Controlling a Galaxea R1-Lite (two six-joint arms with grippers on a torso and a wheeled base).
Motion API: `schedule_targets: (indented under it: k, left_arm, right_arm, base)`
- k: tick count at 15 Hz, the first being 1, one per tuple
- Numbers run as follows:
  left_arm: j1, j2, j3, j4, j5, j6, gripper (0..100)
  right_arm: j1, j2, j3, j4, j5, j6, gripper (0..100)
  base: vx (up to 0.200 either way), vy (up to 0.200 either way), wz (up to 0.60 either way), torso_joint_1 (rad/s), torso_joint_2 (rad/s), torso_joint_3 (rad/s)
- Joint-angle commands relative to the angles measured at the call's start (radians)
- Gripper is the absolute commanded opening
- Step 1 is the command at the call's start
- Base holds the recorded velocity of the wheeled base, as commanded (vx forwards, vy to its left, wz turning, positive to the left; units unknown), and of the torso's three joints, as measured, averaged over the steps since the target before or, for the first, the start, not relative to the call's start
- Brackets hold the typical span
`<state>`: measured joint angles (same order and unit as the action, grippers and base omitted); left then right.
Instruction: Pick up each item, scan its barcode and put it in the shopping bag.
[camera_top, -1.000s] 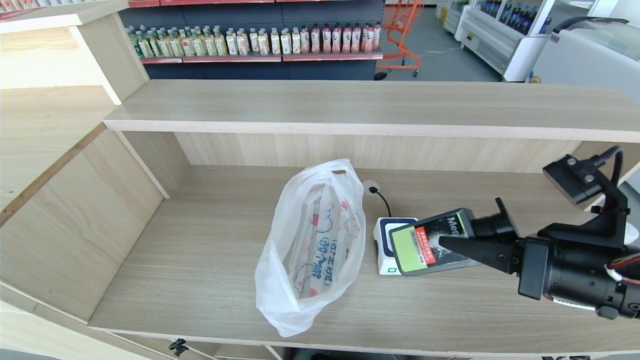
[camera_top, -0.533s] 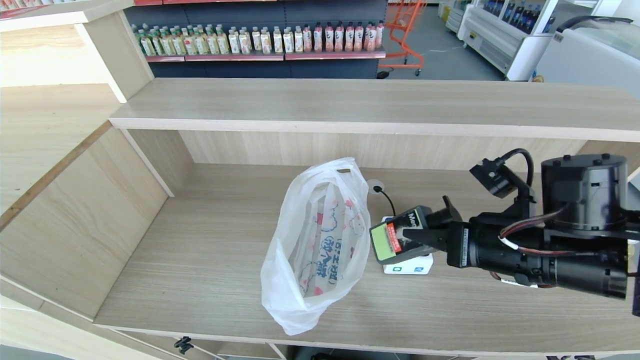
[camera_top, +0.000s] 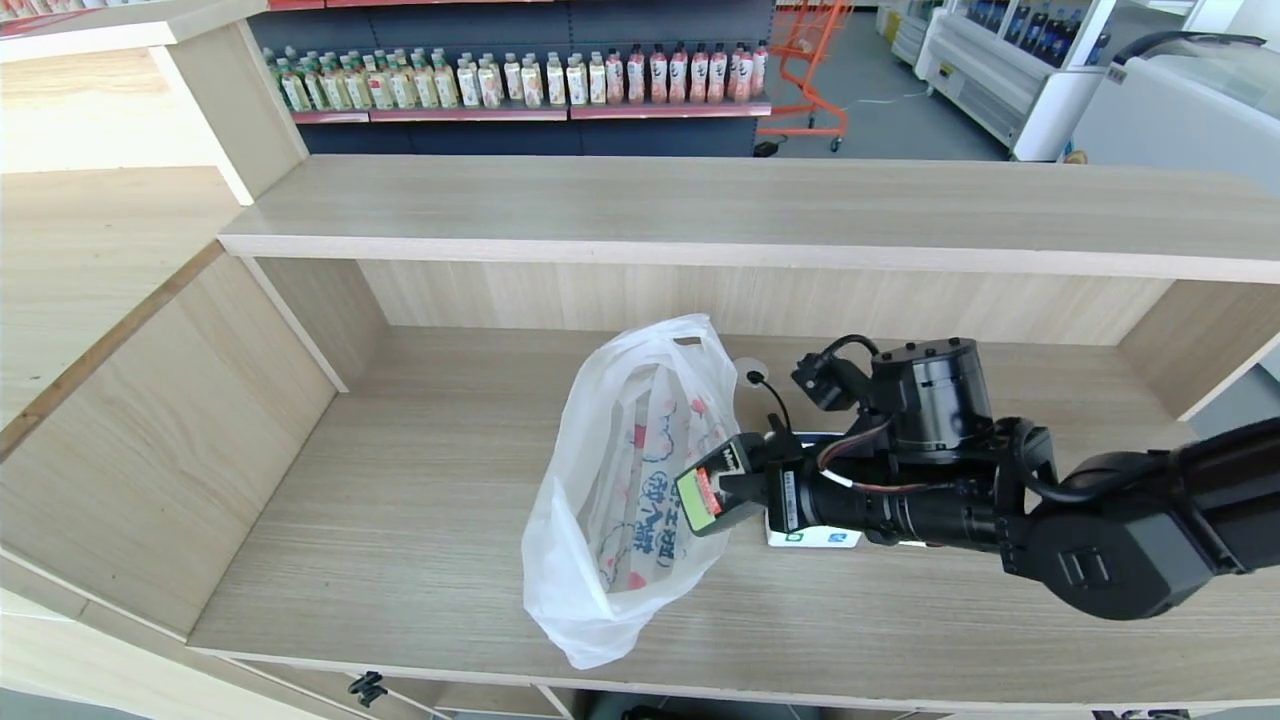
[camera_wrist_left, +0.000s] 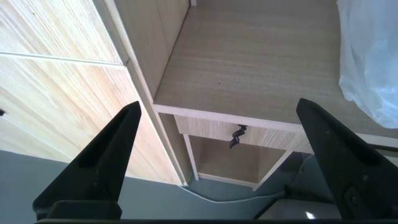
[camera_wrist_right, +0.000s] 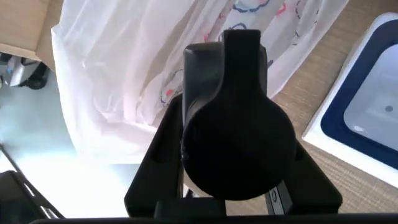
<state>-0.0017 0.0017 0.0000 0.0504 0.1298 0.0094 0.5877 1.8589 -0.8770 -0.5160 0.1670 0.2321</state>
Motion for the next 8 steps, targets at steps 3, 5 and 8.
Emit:
schedule_targets:
  k: [3,5,8]
  left_arm:
    - [0.000,0.000,0.000,0.000,0.001,0.000,100]
    - [0.000,0.000,0.000,0.000,0.001,0.000,100]
    - [0.000,0.000,0.000,0.000,0.001,0.000,100]
  right_arm:
    - [0.012,0.160,-0.010,-0.098,0.000,-0.163,0]
    - [0.015,0.183,-0.017,-0.102,0.000,-0.197,0]
    - [0.032,0.200,-0.059,-0.130,0.000,-0.197,0]
  base:
    - [0.000,0.000,0.00,0.000,0.00,0.000]
    - [0.000,0.000,0.00,0.000,0.00,0.000]
    - [0.000,0.000,0.00,0.000,0.00,0.000]
